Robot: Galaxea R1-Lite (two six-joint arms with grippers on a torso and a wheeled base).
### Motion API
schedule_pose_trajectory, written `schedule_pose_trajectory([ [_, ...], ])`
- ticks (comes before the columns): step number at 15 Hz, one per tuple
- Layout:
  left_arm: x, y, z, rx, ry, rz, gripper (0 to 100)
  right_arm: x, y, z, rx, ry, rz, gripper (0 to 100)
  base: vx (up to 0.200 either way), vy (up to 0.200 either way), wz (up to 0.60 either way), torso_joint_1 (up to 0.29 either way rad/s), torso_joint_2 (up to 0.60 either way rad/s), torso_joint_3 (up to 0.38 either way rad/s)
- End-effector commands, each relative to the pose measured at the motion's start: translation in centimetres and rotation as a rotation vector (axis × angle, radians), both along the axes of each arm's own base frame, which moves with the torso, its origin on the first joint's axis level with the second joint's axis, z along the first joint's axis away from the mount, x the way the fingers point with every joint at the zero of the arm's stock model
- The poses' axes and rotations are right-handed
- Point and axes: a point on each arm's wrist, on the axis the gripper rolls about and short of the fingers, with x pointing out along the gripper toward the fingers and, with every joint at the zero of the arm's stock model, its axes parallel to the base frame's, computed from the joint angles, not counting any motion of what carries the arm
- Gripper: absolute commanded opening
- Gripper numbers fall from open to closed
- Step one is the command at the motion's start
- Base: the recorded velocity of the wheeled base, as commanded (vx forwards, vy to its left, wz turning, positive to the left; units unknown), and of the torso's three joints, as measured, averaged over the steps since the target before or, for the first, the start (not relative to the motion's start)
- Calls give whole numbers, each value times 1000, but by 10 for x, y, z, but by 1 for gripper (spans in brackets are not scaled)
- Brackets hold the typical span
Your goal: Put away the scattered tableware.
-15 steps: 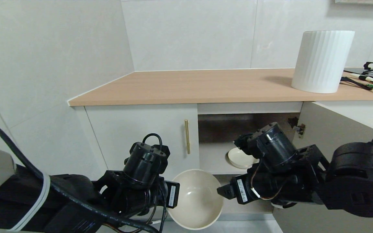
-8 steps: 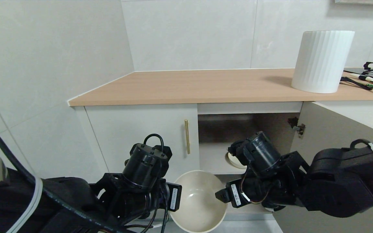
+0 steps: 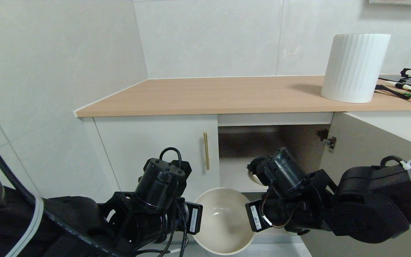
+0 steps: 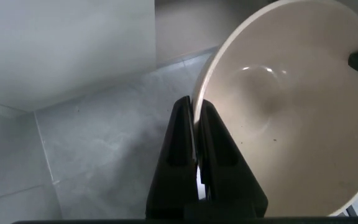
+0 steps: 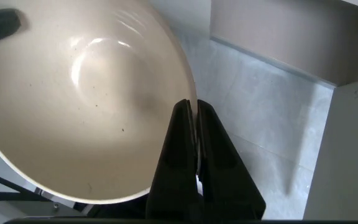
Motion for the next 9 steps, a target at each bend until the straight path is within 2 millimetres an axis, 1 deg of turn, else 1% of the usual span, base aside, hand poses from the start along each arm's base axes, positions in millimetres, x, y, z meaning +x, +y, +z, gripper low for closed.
schedule_pose_trajectory([
  [1, 0, 0, 1, 2, -2, 3, 0, 0, 0, -1, -8, 3, -2, 0, 0, 0, 0, 0, 0, 0],
  [3, 0, 1, 0, 2, -1, 4, 0, 0, 0, -2, -9, 4, -2, 0, 0, 0, 0, 0, 0, 0],
  [4, 0, 0, 1, 0, -3, 4, 100, 0, 0, -2, -9, 4, -2, 0, 0, 0, 0, 0, 0, 0],
  [9, 0, 0, 1, 1, -4, 5, 100, -2, 1, -3, -13, 7, 5, 0, 0, 0, 0, 0, 0, 0],
])
